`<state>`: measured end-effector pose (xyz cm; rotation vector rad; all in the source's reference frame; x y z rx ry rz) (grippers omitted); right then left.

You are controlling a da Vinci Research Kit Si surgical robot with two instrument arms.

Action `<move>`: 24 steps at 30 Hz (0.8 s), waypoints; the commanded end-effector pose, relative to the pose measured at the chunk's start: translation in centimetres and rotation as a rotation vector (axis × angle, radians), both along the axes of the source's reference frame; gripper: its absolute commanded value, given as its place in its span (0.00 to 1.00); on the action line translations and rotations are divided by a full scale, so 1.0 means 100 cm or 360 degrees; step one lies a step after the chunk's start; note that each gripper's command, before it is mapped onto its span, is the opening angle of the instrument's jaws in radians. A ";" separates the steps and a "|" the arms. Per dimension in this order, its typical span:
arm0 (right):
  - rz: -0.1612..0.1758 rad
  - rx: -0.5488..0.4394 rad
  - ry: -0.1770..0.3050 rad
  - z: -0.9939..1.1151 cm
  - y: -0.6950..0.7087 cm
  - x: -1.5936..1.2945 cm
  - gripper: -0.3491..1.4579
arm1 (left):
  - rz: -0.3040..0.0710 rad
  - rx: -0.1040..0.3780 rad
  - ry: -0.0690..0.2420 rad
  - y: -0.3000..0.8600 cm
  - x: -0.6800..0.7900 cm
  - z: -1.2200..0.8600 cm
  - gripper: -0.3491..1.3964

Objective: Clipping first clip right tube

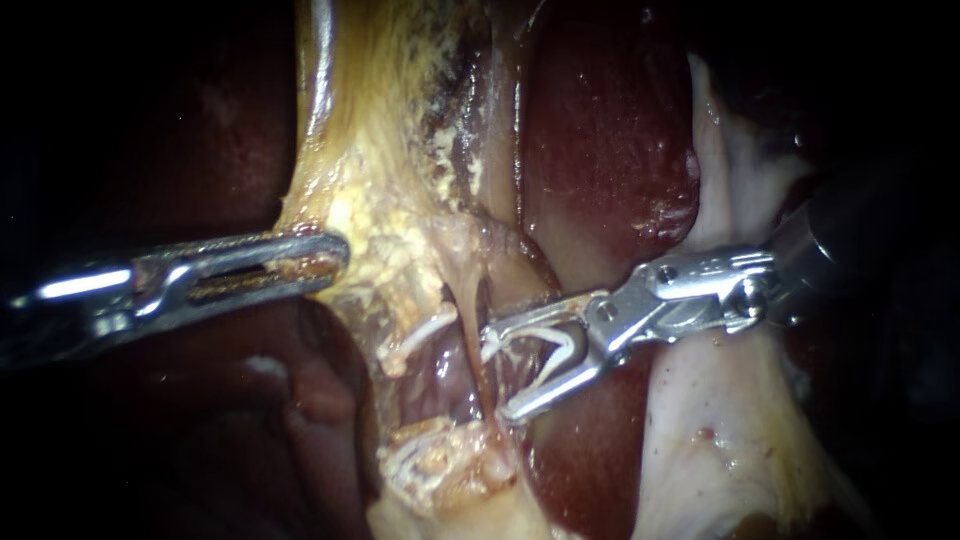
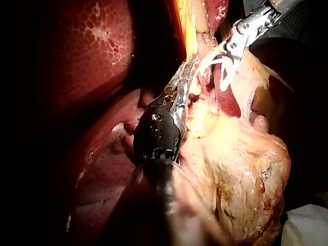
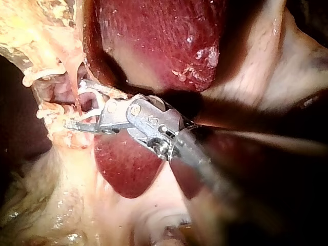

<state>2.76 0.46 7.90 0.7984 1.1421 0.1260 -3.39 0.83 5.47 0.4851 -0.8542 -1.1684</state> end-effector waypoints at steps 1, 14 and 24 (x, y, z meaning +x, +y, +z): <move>0.0001 0.0000 0.0000 0.0000 -0.0001 0.0003 0.49 | -0.0001 0.0000 0.0001 0.0000 0.0000 0.0000 0.00; -0.0032 0.0063 0.0105 0.0006 -0.0006 0.0025 0.49 | -0.0002 0.0000 0.0001 -0.0001 0.0000 -0.0001 0.00; -0.0092 0.0332 0.0273 -0.0009 -0.0016 0.0021 0.48 | -0.0001 0.0000 0.0001 -0.0001 0.0000 -0.0001 0.00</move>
